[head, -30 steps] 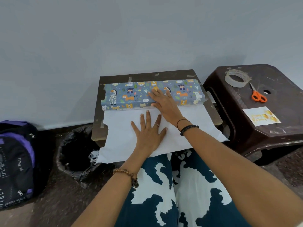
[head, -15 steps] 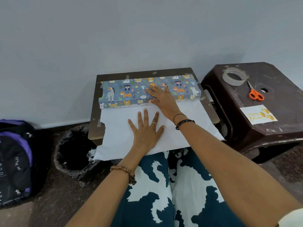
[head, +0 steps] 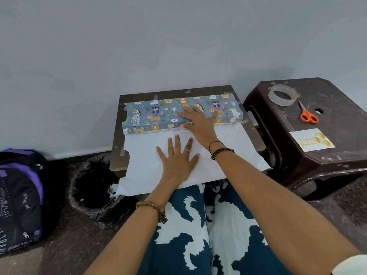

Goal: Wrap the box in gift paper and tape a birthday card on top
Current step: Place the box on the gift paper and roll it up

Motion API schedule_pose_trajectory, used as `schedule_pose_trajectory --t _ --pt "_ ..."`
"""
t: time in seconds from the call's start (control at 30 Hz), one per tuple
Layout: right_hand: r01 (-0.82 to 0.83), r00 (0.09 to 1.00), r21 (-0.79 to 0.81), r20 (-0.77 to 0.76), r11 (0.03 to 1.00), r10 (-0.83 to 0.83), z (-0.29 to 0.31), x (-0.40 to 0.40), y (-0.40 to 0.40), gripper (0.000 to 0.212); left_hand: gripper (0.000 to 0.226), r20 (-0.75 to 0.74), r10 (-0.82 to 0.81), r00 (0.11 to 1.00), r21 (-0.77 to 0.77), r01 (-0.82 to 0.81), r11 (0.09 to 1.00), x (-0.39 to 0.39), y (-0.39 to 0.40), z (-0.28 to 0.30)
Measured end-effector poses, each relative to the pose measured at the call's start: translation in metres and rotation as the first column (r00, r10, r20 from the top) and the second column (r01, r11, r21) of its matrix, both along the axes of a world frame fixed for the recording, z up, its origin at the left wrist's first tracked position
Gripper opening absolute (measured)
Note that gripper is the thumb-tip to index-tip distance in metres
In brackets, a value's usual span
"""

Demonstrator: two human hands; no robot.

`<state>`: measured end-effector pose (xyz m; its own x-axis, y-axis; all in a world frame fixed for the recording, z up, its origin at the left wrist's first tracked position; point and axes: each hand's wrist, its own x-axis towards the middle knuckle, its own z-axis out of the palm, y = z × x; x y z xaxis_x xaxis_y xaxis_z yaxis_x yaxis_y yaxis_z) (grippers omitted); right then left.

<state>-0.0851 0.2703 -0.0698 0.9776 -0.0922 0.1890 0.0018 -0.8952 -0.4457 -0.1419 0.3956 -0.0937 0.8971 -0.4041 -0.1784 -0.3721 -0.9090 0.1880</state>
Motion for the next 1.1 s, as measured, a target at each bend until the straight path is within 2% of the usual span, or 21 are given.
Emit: schedule_pose_trajectory --t 0.23,0.37,0.47,0.5,0.6,0.7,0.77,0.83,0.87,0.97,1.03,1.1 --pt "0.006 1.0 0.022 -0.005 1.0 -0.006 0.001 -0.001 -0.001 0.041 0.055 0.025 -0.002 1.0 -0.053 0.004 0.999 -0.003 0.002 0.0" --pt "0.012 1.0 0.053 0.002 0.999 -0.012 -0.001 -0.002 0.003 0.04 0.048 0.005 0.009 1.0 -0.172 -0.008 0.985 -0.002 0.01 0.009" --pt "0.017 1.0 0.039 0.002 0.999 -0.017 -0.001 -0.002 0.003 0.039 0.046 0.16 0.127 0.979 -0.374 -0.059 0.925 0.011 0.015 0.02" --pt "0.02 1.0 0.015 -0.001 1.0 -0.02 0.0 -0.003 0.004 0.04 0.048 0.233 0.157 0.96 -0.396 -0.054 0.917 0.019 0.015 0.024" --pt "0.033 0.999 -0.016 -0.014 0.999 -0.033 0.001 -0.004 0.006 0.041 0.058 0.339 0.069 0.938 -0.248 0.018 0.969 0.053 0.014 0.036" --pt "0.041 0.999 -0.06 0.0 0.997 -0.041 0.001 -0.004 0.006 0.043 0.064 0.287 -0.066 0.956 -0.008 0.071 0.997 0.087 0.01 0.049" --pt "0.033 0.999 -0.084 0.001 0.996 -0.033 0.0 -0.004 0.004 0.044 0.067 0.158 -0.085 0.984 0.096 0.07 0.993 0.102 0.009 0.052" --pt "0.027 1.0 -0.091 0.0 0.996 -0.027 -0.001 -0.004 0.002 0.048 0.069 -0.003 -0.055 0.998 0.138 0.055 0.989 0.108 0.009 0.05" --pt "0.024 1.0 -0.091 0.009 0.996 -0.023 -0.002 -0.003 0.003 0.049 0.068 -0.034 -0.048 0.998 0.147 0.053 0.988 0.108 0.01 0.048" --pt "0.044 0.999 -0.098 0.021 0.994 -0.042 0.002 -0.001 0.003 0.047 0.065 -0.019 -0.048 0.999 0.138 0.05 0.989 0.106 0.011 0.044" --pt "0.079 0.997 -0.014 -0.006 0.997 -0.079 0.014 0.002 0.011 0.039 0.063 -0.017 -0.041 0.999 0.142 0.043 0.989 0.107 0.011 0.043" --pt "0.083 0.996 0.176 -0.006 0.981 -0.083 0.028 0.013 0.025 0.036 0.059 -0.023 -0.031 0.999 0.182 0.034 0.983 0.108 0.01 0.044"
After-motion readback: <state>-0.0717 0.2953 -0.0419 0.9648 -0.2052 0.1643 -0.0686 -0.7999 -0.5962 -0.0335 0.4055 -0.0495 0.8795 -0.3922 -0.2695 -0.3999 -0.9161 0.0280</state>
